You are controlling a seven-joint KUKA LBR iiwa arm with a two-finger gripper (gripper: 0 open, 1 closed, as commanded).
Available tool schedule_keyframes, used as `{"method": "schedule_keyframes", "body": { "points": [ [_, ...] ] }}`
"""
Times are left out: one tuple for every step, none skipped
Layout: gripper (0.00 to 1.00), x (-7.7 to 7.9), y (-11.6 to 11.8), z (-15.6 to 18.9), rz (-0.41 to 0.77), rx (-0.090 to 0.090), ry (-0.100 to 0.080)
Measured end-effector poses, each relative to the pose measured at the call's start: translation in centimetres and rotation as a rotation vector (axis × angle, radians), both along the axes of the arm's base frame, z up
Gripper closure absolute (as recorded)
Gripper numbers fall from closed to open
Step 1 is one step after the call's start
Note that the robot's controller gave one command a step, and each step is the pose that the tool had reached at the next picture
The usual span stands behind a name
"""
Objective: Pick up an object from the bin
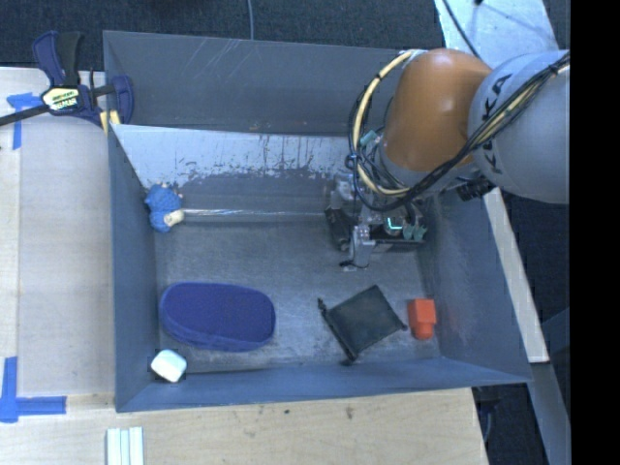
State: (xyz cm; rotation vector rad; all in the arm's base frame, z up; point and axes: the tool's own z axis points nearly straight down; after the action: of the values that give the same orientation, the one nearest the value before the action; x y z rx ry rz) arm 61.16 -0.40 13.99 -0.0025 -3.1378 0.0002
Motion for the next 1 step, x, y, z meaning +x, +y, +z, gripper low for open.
{"method": "schedule_keyframes", "body": {
  "points": [
    [0.0,-7.82,-4.29,-7.2,0.438,0.001,0.001]
  ]
}}
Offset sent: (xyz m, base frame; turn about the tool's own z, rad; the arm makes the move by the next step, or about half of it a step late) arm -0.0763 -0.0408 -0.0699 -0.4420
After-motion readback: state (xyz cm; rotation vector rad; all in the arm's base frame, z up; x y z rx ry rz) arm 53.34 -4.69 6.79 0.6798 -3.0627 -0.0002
